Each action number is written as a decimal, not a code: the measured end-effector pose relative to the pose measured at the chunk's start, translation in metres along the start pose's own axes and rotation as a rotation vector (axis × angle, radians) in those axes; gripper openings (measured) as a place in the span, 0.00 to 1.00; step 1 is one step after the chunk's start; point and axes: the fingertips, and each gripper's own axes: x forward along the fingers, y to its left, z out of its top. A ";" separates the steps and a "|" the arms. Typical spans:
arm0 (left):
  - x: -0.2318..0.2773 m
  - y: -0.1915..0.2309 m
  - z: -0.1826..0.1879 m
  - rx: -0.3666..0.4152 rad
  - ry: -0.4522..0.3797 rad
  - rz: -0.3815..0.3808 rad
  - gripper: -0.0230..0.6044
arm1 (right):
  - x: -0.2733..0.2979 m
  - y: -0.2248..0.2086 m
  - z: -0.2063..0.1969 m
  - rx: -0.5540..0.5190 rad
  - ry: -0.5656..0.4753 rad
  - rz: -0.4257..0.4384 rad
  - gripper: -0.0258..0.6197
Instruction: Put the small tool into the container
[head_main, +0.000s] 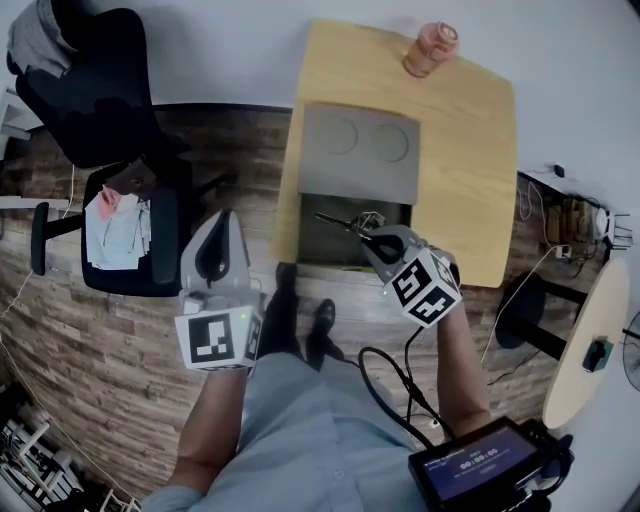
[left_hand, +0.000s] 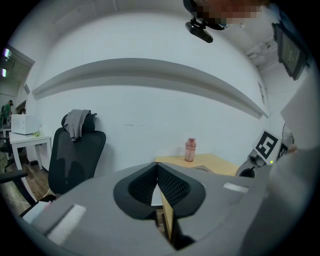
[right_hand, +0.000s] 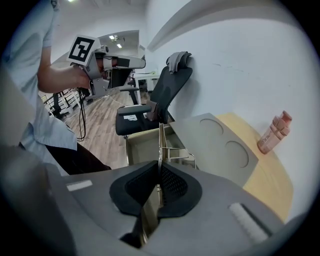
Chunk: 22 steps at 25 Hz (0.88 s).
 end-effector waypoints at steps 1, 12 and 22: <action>0.002 0.001 0.000 0.001 0.002 0.000 0.04 | 0.001 -0.001 0.001 -0.010 0.002 0.019 0.05; 0.009 0.013 -0.004 -0.004 0.023 0.016 0.04 | 0.019 0.003 -0.004 -0.041 0.094 0.249 0.05; 0.016 0.014 -0.007 -0.001 0.036 0.013 0.04 | 0.032 0.000 -0.009 0.015 0.071 0.275 0.05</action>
